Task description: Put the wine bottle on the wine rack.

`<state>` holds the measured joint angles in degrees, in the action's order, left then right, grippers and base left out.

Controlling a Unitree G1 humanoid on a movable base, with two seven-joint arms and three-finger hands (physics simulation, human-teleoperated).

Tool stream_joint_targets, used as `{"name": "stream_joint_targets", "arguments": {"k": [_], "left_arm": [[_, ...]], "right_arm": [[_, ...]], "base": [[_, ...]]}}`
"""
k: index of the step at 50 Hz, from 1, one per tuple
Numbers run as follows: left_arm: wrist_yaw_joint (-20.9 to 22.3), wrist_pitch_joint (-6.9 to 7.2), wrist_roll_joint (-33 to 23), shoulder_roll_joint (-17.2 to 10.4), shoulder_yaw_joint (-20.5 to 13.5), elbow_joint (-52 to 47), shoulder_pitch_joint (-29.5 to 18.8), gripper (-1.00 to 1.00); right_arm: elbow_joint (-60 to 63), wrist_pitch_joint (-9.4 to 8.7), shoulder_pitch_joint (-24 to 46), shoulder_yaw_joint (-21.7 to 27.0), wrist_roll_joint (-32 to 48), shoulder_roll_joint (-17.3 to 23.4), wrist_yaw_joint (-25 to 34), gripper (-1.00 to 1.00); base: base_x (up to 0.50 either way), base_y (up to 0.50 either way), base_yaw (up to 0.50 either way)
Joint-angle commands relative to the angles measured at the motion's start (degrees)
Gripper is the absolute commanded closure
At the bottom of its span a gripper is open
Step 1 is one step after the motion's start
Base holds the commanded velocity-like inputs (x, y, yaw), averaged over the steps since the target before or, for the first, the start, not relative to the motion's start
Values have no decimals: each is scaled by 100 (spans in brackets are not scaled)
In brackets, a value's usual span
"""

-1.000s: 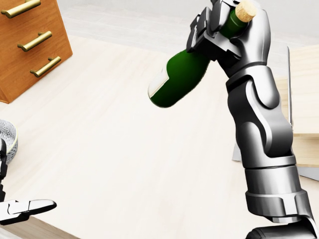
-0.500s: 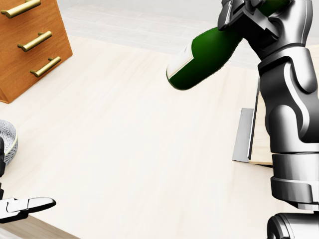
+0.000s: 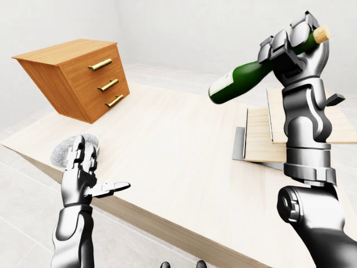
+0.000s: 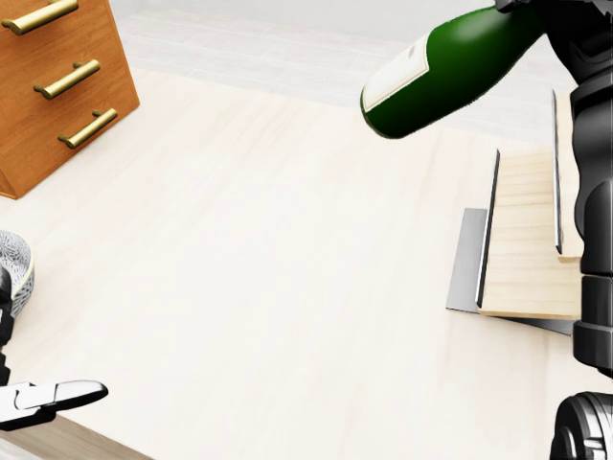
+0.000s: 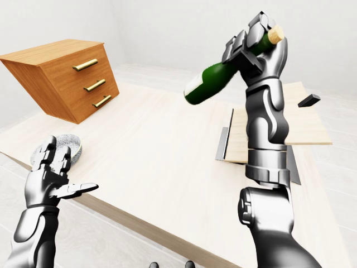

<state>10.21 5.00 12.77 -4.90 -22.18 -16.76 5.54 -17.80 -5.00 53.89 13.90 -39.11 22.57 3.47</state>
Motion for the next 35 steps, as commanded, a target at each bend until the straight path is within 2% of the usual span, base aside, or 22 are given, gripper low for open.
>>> {"name": "stream_joint_targets", "arguments": {"k": [1, 15, 21, 35], "left_arm": [[30, 0, 19, -21, -3, 136, -10, -100], [18, 0, 19, -28, 26, 169, 20, -100], [-33, 0, 63, -42, -5, -154, 71, -100], [-26, 0, -5, -7, 1, -91, 28, -100]], "right_arm": [[-14, 0, 164, 225, -522, 370, -434, 100], [-66, 0, 165, 316, -892, 694, -572, 100], [-152, 0, 194, 307, -945, 833, -535, 100], [-306, 0, 203, 352, -1009, 1044, -440, 100]], "base": [[0, 0, 0], [0, 0, 0], [0, 0, 0], [0, 0, 0]]}}
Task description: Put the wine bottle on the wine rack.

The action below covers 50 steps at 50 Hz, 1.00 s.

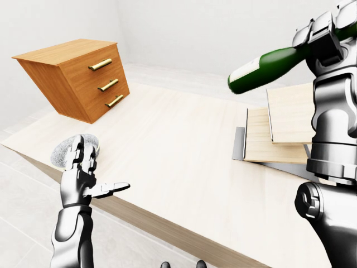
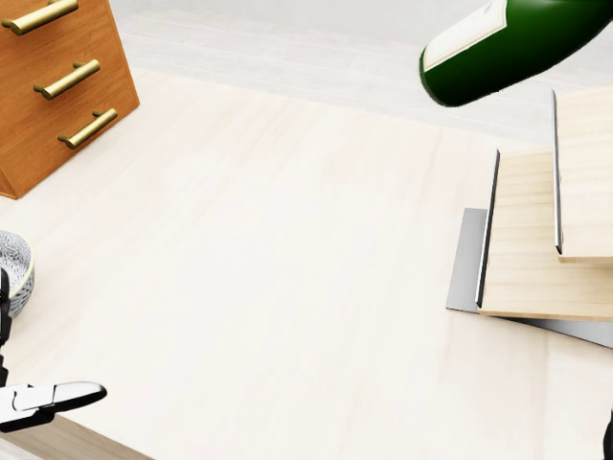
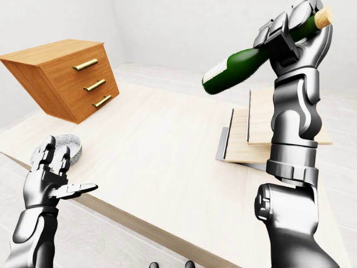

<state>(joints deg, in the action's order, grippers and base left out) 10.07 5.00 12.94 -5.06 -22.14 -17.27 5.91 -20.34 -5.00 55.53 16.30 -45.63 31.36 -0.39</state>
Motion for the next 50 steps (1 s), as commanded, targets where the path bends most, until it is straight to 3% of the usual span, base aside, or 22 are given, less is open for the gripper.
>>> {"name": "stream_joint_targets", "arguments": {"k": [1, 36, 50], "left_arm": [[-12, 0, -20, 8, 0, -54, -10, -100], [3, 0, -65, 17, 36, -1, -12, -100], [-22, 0, -57, 7, 39, 41, -44, -100]], "right_arm": [[-57, 0, 35, 114, -359, 178, -45, 100], [112, 0, -180, 231, -472, 422, -72, 100], [135, 0, -218, 401, -658, 723, -164, 100]], "base": [[0, 0, 0], [0, 0, 0], [0, 0, 0]]}}
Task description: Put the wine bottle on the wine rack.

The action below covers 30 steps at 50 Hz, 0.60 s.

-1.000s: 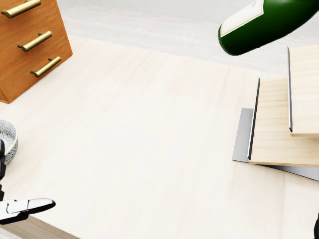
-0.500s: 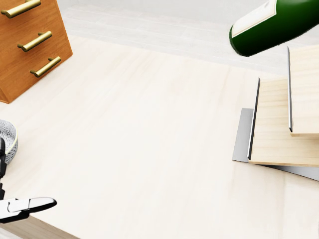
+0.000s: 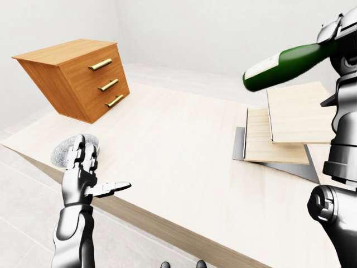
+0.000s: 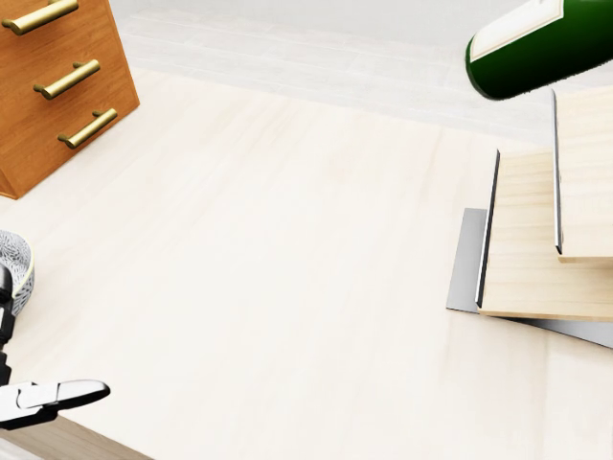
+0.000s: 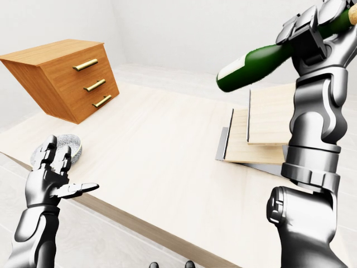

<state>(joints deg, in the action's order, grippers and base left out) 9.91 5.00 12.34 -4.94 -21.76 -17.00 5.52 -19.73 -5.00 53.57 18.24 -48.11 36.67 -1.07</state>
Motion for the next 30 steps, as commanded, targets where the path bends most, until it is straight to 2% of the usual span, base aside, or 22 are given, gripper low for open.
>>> {"name": "stream_joint_targets", "arguments": {"k": [1, 30], "left_arm": [[-5, 0, 2, -5, 1, 19, -7, -100], [59, 0, 43, -32, -23, 226, 8, -100]], "right_arm": [[74, 0, -33, 215, -421, 215, -101, 100], [-865, 0, -61, 535, -883, 1040, 77, 100]], "base": [[0, 0, 0], [0, 0, 0]]}}
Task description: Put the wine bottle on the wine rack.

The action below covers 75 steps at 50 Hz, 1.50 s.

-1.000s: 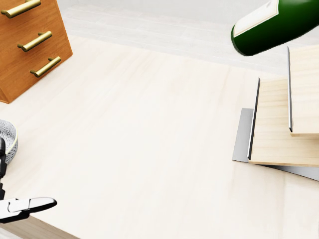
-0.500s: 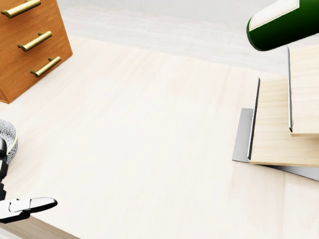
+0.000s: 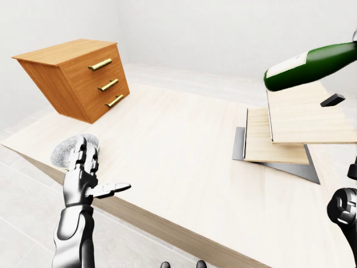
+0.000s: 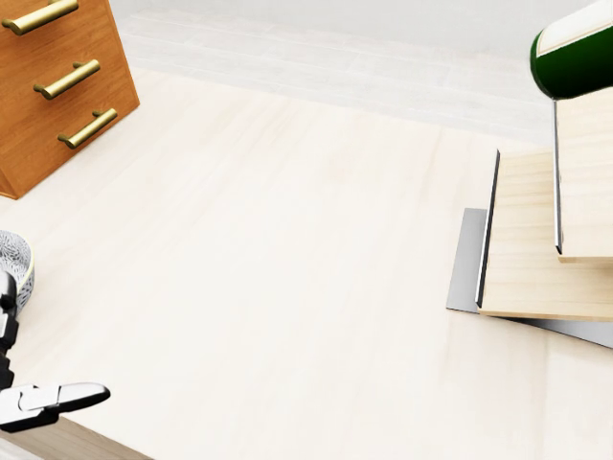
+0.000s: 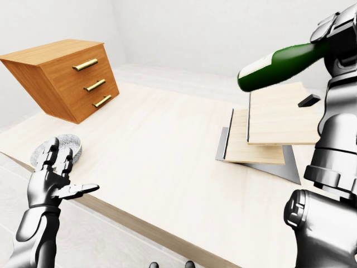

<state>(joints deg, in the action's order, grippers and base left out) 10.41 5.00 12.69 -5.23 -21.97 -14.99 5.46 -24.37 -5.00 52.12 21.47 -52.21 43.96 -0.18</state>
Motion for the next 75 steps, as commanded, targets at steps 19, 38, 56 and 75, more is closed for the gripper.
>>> {"name": "stream_joint_targets", "arguments": {"k": [19, 38, 56, 75], "left_arm": [[-22, 0, -6, -1, 18, 28, 2, -100], [-14, -73, -31, -11, 62, 212, -23, -100], [-35, -69, -11, -24, 90, 219, -37, -100], [-7, -254, -5, -42, 99, 439, -52, -100]], "right_arm": [[-1866, 0, 310, 114, -416, 818, 532, 100], [-2499, 0, 97, 256, -478, 1004, 822, 100], [-2689, 0, -103, 364, -694, 973, 910, 100], [-2964, 0, -156, 363, -998, 934, 1100, 100]], "base": [[0, 0, 0], [0, 0, 0], [0, 0, 0], [0, 0, 0]]}}
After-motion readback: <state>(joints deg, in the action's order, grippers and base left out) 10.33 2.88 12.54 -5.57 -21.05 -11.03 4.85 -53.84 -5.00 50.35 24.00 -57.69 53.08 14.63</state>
